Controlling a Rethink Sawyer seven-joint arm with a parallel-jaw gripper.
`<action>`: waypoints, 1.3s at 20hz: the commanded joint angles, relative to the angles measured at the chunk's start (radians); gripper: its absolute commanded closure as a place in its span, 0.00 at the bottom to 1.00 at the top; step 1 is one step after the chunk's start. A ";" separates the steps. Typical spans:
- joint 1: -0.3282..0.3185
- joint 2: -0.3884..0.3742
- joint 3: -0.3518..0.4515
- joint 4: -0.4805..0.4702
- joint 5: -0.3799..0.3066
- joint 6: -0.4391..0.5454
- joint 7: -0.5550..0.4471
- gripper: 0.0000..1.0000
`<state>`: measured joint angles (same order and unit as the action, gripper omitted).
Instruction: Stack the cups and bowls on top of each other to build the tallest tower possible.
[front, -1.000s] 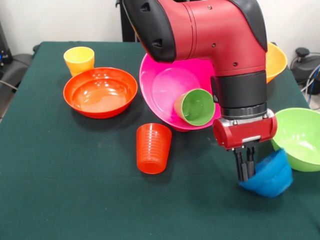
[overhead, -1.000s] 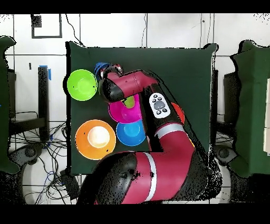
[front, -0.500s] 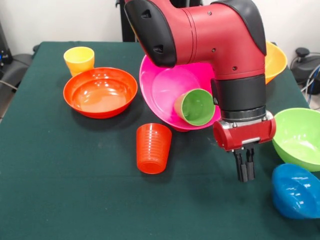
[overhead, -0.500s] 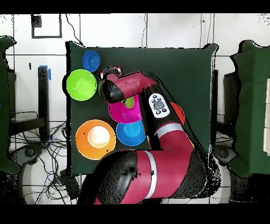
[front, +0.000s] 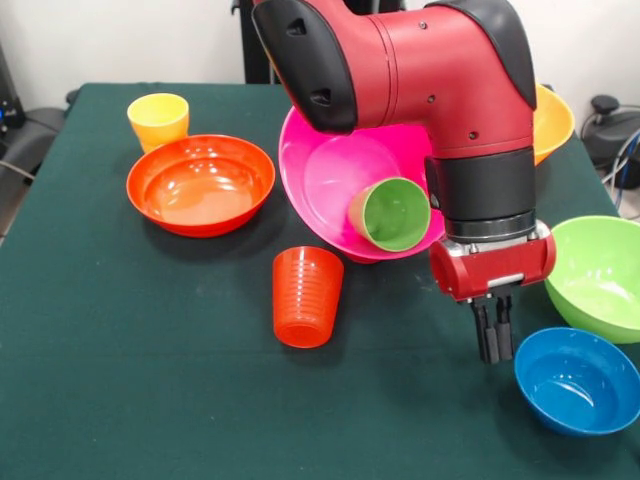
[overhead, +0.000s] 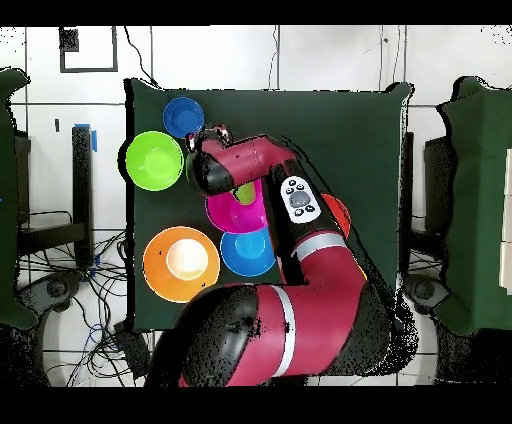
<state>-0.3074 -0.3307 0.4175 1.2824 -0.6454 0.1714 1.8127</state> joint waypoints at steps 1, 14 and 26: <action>0.012 -0.024 -0.008 0.019 -0.067 0.052 -0.055 1.00; 0.008 -0.070 0.012 0.036 -0.033 0.140 -0.083 0.00; 0.053 -0.048 -0.025 0.016 -0.031 0.129 -0.008 0.00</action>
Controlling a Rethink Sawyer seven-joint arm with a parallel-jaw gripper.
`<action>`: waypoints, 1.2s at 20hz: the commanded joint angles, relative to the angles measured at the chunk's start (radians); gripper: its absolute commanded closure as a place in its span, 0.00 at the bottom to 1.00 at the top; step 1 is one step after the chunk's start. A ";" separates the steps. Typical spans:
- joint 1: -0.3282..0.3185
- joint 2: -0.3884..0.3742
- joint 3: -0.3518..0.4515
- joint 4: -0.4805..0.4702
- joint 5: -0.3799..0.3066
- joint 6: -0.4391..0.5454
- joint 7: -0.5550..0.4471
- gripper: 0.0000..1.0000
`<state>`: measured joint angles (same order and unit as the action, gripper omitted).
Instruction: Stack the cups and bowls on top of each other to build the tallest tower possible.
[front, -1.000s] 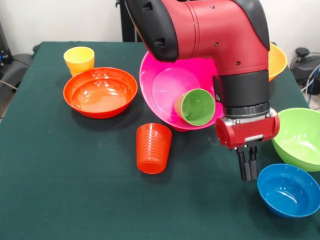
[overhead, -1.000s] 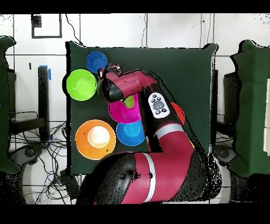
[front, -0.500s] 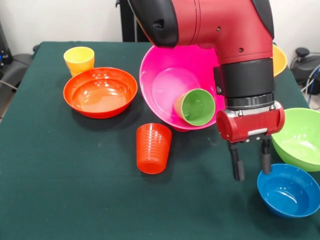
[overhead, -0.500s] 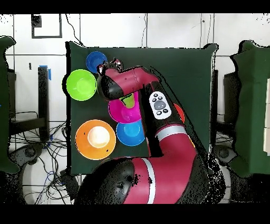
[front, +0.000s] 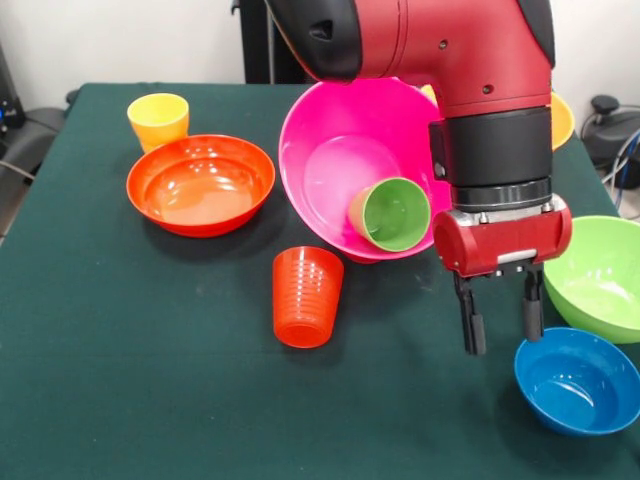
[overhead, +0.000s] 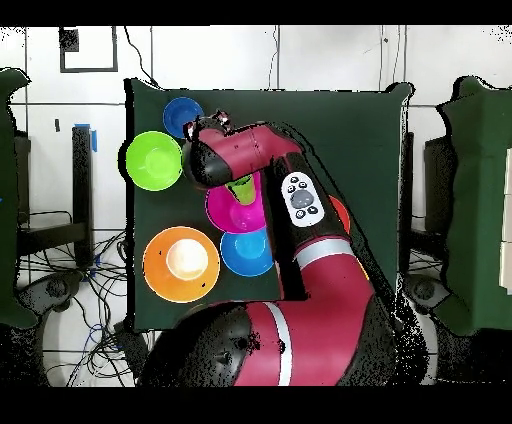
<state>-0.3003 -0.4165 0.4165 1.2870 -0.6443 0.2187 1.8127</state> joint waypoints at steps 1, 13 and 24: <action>0.054 0.041 -0.034 0.011 -0.033 0.069 0.009 0.00; 0.089 0.094 -0.085 -0.002 -0.036 -0.033 0.073 0.00; 0.127 0.147 -0.167 -0.064 -0.024 -0.096 0.097 0.00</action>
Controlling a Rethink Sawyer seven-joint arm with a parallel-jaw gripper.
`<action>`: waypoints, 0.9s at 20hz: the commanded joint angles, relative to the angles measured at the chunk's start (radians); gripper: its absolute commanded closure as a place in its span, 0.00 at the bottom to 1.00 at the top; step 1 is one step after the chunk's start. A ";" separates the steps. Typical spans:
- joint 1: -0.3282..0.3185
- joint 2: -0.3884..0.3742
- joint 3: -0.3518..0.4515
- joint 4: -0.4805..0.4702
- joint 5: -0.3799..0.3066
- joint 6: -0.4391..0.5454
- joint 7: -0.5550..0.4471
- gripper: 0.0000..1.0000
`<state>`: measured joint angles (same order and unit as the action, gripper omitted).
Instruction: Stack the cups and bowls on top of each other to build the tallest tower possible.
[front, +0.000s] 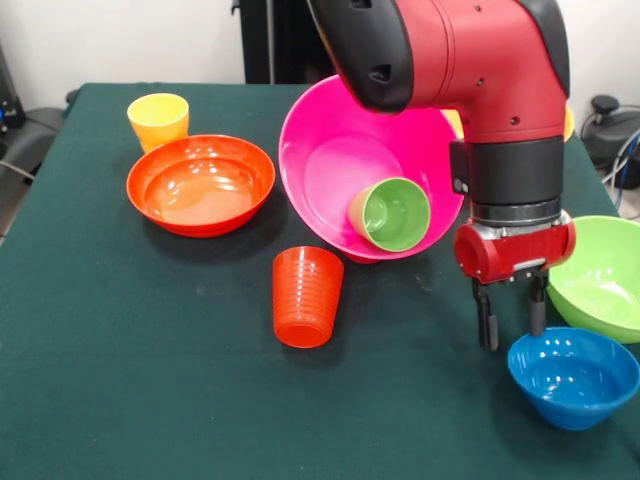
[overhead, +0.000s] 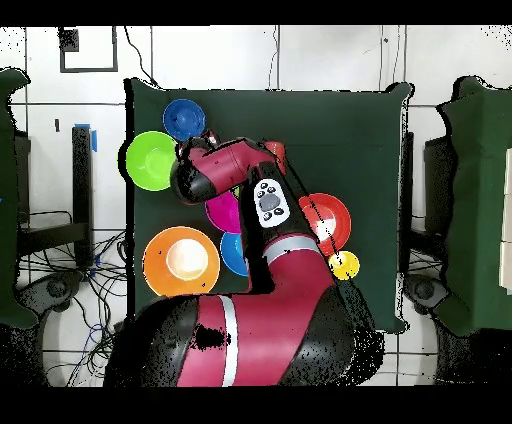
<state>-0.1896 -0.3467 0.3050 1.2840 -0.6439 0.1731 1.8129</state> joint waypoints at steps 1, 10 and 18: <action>0.016 0.085 -0.055 -0.066 -0.022 -0.058 0.095 0.00; 0.000 0.006 -0.024 0.035 0.038 -0.080 0.116 0.00; -0.034 -0.061 0.035 0.111 0.109 -0.059 0.122 0.00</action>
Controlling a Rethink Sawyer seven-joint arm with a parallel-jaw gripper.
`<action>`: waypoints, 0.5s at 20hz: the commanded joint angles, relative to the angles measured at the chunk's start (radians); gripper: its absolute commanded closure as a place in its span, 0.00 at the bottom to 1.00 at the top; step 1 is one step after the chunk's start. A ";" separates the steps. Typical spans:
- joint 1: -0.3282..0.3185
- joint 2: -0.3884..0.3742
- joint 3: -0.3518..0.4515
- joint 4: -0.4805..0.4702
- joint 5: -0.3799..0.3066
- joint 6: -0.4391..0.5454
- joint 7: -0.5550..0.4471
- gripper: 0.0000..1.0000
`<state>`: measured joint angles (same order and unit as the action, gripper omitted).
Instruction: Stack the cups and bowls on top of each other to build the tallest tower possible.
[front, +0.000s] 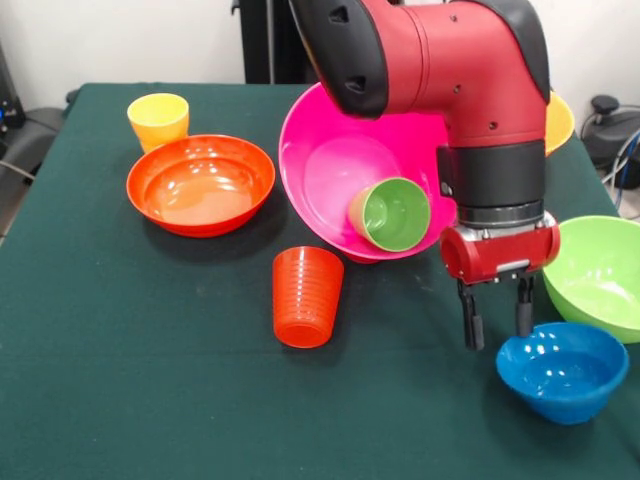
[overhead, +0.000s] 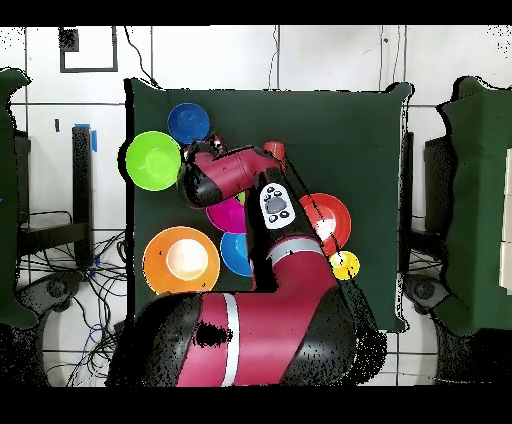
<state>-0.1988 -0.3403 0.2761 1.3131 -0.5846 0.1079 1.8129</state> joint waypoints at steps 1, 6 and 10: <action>-0.021 -0.083 0.059 0.091 0.058 0.010 0.124 0.00; -0.032 -0.088 0.077 0.084 0.073 0.021 0.085 0.00; -0.040 -0.071 0.093 0.075 0.078 0.015 0.072 0.00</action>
<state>-0.2183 -0.4298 0.2814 1.3546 -0.5232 0.1079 1.8129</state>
